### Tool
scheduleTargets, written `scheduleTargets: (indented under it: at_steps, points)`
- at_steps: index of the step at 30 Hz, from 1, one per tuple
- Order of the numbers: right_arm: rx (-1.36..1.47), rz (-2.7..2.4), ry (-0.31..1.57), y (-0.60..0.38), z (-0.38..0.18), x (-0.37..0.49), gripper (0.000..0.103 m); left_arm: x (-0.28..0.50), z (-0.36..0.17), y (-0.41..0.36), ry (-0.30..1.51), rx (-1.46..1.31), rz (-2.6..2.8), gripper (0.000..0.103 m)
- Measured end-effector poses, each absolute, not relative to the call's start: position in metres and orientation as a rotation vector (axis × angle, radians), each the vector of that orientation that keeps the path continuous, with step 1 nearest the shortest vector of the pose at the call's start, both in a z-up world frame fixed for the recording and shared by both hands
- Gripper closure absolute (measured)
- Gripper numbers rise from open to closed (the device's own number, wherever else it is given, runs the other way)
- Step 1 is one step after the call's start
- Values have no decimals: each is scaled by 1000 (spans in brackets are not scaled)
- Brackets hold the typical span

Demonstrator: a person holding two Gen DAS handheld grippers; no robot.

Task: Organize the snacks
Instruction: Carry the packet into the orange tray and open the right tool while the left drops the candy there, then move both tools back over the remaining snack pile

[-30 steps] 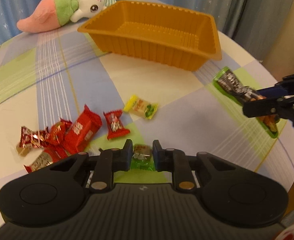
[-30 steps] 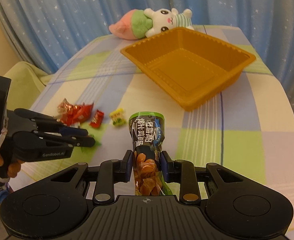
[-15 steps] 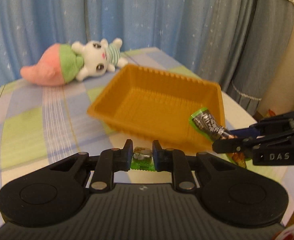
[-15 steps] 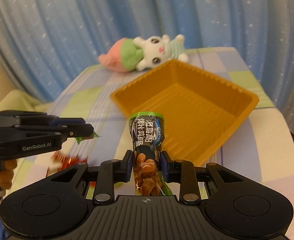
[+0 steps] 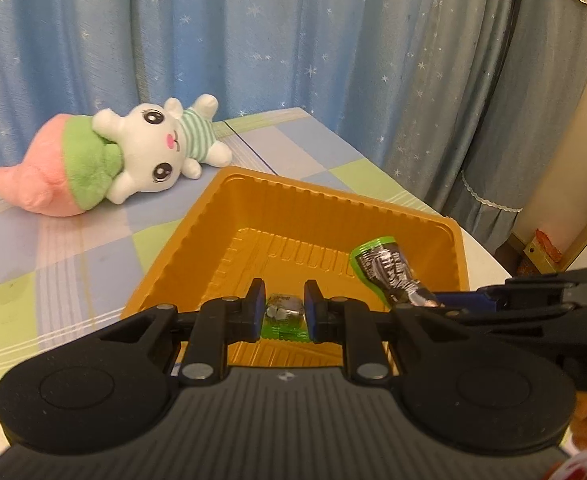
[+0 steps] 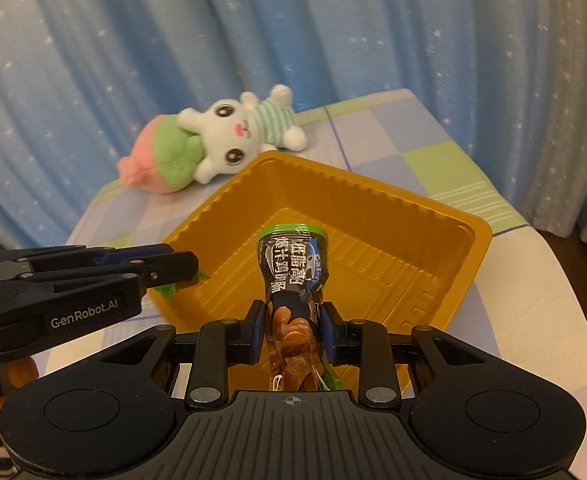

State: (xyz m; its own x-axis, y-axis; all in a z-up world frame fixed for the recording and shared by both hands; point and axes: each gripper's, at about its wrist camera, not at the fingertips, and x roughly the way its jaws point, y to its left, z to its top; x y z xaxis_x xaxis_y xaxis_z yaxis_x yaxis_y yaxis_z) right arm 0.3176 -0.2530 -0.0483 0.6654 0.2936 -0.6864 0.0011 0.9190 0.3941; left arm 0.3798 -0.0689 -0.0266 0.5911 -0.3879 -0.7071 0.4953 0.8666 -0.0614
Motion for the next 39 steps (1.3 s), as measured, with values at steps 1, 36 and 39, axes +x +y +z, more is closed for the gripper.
scheduleTargets:
  at_steps: [1,36,39]
  points:
    - [388,161,835,-254,-51,321,73,383,-28,-72,791,148,-518,84]
    - [461,57,787,-271,-55,330,41,379,-36,-48,841,97,-441,55]
    - [446,61,795,-270,-52,324,40,371,-33,-45,840,94,-441,52]
